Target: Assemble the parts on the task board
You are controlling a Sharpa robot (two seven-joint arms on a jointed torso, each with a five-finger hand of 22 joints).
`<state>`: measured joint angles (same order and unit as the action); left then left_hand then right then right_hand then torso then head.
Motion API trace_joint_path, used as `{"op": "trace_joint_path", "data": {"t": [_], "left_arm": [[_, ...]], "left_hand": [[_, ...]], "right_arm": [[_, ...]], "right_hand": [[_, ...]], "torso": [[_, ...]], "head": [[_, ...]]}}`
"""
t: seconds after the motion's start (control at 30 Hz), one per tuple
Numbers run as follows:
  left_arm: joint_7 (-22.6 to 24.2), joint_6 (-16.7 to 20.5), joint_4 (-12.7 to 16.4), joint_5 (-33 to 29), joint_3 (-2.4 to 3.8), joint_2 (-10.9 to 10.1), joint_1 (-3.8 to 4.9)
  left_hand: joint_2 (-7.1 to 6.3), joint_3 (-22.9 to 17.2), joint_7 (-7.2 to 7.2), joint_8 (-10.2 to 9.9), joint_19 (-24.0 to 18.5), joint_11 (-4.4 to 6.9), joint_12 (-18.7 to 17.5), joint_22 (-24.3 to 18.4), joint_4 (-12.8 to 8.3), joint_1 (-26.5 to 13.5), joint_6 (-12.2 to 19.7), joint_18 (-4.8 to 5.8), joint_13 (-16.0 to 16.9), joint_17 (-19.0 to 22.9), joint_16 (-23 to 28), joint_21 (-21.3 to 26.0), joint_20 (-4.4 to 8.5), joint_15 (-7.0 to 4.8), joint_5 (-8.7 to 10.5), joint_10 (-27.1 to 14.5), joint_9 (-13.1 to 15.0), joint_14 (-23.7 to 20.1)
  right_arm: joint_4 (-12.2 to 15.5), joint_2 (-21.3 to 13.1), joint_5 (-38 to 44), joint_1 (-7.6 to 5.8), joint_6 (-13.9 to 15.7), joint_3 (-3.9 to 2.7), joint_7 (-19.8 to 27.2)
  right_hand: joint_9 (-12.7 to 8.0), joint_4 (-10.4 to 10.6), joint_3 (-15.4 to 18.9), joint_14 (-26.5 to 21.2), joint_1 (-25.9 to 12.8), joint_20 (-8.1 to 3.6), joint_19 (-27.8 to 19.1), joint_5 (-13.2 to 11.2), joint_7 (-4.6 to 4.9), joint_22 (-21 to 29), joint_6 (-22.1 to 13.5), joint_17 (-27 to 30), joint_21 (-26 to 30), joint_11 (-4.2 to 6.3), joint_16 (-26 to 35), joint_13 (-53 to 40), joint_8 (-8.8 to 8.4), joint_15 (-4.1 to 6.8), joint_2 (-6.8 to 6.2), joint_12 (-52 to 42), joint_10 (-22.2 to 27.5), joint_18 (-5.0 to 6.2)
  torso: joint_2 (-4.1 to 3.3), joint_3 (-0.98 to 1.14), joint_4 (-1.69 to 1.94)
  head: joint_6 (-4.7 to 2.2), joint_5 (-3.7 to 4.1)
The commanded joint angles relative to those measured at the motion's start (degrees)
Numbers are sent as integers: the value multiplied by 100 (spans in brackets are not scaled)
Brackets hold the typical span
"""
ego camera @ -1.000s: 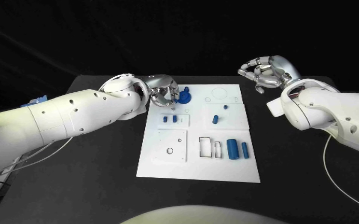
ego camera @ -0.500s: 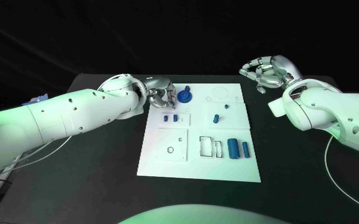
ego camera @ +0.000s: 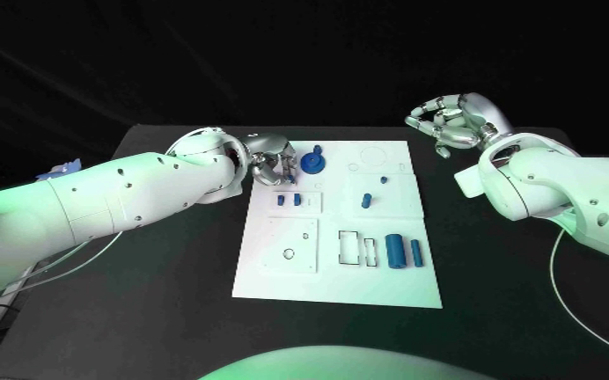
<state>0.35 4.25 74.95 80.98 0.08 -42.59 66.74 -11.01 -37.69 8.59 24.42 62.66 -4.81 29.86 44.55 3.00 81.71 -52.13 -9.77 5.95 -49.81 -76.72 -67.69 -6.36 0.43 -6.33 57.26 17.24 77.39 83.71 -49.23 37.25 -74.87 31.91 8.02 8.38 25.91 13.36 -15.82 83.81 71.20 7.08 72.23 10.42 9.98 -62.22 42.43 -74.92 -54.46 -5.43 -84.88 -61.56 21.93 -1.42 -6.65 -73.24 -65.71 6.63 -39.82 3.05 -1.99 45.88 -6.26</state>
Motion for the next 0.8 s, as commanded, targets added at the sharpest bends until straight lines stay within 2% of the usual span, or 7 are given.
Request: {"op": "trace_joint_path", "data": {"t": [0.03,0.8], "left_arm": [[-9,-157,12,-22,2,14,-9],[8,-176,12,-59,2,55,-14]], "left_hand": [[3,32,-6,-24,25,9,-20,4,-10,-60,-38,84,-8,4,1,-21,-1,5,9,46,8,11],[13,33,-5,-32,33,10,-35,16,-7,-64,-51,88,-8,9,3,-26,-4,6,10,63,11,11]], "right_arm": [[2,4,32,2,-37,-2,20],[-1,0,37,3,-34,-2,21]], "right_hand": [[-5,8,12,246,33,-21,30,37,14,-6,-34,-282,11,6,7,-6,18,39,32,-27,9,101],[-5,8,12,246,33,-21,30,37,14,-6,-34,-282,11,6,7,-6,18,39,32,-27,9,101]], "torso": [[1,-3,2],[-2,-1,-5]], "head": [[1,-5],[-2,-1]]}}
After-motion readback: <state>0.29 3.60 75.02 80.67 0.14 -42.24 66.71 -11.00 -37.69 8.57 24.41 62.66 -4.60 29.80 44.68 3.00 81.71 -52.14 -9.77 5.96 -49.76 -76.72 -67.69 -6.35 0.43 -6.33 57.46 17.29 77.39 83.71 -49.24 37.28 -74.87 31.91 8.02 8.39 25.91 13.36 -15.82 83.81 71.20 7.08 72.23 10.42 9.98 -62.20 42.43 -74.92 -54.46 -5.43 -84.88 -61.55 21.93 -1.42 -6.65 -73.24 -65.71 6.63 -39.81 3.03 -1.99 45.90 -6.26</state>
